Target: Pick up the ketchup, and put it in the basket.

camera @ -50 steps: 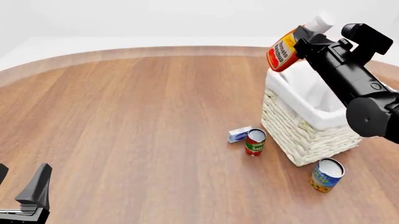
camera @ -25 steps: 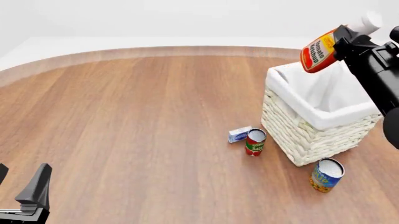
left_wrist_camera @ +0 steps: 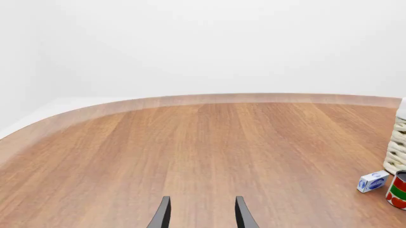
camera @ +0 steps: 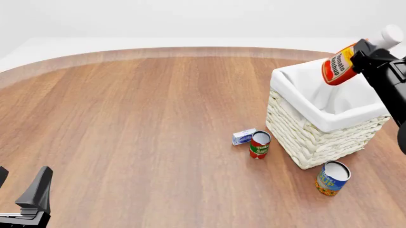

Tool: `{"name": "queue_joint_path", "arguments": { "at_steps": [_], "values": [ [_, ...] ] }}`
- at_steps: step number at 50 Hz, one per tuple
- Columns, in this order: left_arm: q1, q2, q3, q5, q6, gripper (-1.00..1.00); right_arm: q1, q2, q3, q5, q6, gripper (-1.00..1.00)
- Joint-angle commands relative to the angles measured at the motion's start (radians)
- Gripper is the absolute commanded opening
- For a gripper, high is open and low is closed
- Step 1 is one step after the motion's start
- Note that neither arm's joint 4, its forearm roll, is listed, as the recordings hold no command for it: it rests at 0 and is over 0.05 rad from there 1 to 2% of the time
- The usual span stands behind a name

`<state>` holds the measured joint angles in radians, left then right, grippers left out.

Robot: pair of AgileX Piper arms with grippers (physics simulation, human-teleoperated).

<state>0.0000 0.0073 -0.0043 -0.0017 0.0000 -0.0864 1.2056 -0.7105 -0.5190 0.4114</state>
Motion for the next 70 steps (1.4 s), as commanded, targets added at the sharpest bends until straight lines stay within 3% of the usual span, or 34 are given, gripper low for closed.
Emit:
{"name": "queue_joint_path", "arguments": {
  "at_steps": [1, 15, 50, 70],
  "values": [
    [0.000, 0.000, 0.000, 0.000, 0.000, 1.00, -0.030, 0.011, 0.006, -0.007, 0.004, -1.00],
    [0.000, 0.000, 0.000, 0.000, 0.000, 1.00, -0.028, 0.045, -0.026, 0.029, -0.029, -1.00],
    [0.000, 0.000, 0.000, 0.000, 0.000, 1.00, -0.033, 0.108, -0.060, 0.055, -0.050, -1.00],
    [0.000, 0.000, 0.000, 0.000, 0.000, 1.00, -0.038, 0.142, -0.093, 0.103, -0.110, -1.00]
  ]
}}
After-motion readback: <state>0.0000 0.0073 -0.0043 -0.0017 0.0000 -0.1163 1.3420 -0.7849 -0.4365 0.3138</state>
